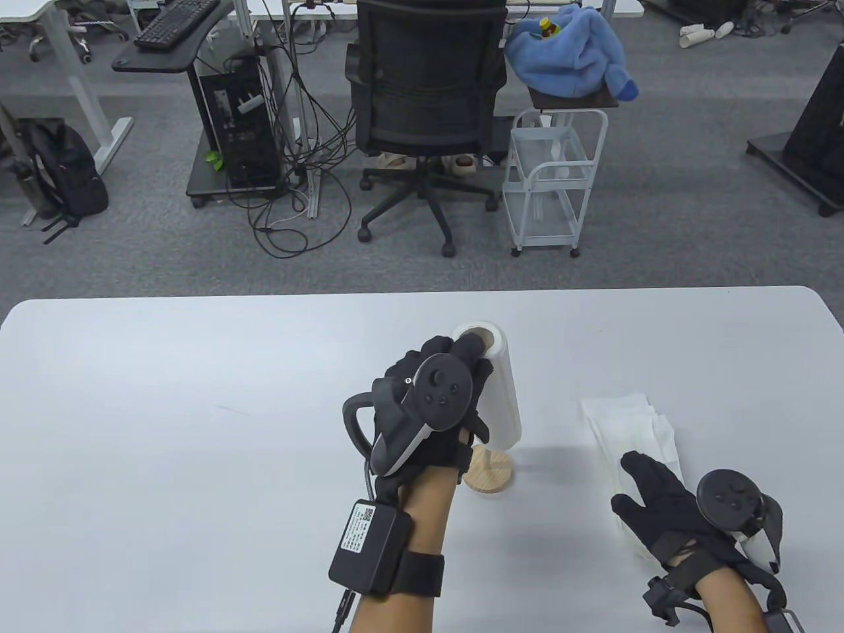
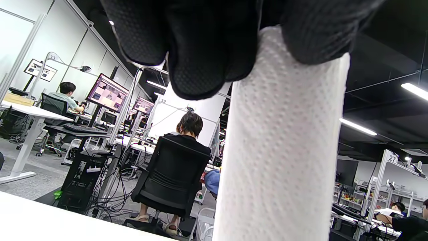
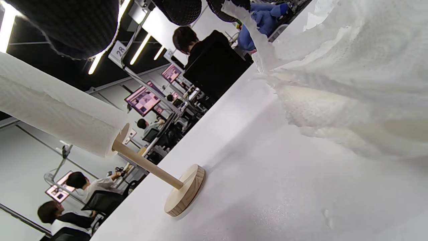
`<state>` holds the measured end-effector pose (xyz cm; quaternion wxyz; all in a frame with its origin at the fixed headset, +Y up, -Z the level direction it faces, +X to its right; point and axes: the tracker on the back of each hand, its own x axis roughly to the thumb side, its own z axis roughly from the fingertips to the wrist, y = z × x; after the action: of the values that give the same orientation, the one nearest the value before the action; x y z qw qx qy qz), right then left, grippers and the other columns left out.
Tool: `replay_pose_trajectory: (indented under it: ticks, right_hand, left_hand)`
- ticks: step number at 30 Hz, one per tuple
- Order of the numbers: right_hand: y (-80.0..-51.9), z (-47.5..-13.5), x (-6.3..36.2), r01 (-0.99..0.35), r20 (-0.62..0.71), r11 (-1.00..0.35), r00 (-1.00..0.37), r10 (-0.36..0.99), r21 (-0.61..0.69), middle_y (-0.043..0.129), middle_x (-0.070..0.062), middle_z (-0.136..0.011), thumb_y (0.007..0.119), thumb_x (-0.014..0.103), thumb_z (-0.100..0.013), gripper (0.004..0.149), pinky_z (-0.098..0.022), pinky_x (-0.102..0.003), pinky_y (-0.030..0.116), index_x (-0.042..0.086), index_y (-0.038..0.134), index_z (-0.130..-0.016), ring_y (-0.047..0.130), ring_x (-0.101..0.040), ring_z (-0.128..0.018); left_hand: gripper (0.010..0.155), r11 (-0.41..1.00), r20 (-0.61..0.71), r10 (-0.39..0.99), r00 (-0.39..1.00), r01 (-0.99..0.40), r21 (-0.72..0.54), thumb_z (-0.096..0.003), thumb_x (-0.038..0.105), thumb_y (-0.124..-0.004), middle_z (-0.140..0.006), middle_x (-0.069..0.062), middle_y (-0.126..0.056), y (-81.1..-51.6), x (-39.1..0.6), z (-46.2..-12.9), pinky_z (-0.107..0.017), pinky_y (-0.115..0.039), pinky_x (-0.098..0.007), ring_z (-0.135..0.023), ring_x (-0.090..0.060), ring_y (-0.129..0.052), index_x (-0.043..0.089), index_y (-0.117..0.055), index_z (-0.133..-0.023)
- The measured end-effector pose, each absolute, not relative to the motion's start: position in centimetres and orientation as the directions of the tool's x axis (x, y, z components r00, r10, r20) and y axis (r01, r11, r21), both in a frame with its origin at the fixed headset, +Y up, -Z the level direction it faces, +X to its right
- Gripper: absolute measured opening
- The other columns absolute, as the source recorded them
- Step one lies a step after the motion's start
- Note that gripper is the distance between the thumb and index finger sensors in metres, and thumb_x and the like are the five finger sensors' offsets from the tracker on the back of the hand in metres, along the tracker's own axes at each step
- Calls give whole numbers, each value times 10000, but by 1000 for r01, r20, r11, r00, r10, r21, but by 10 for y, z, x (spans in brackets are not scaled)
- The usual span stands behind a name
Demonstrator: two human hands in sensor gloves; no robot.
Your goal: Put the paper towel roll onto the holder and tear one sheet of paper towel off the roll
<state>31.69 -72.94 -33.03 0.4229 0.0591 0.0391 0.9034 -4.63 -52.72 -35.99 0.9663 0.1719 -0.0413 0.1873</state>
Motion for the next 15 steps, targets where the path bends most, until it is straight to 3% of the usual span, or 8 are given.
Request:
replay_pose_trajectory:
  ticks: [15]
  right_hand:
    - [-729, -330, 316, -760, 76, -636, -632, 771, 132, 345, -185, -1126, 744, 554, -457, 769, -730, -642, 335, 243, 400, -1069, 294, -472, -1054]
  left_hand:
    - [420, 903, 147, 316, 937, -345, 255, -452, 501, -775, -886, 44, -823, -558, -35, -365, -652, -761, -476, -689, -240, -975, 443, -788, -868]
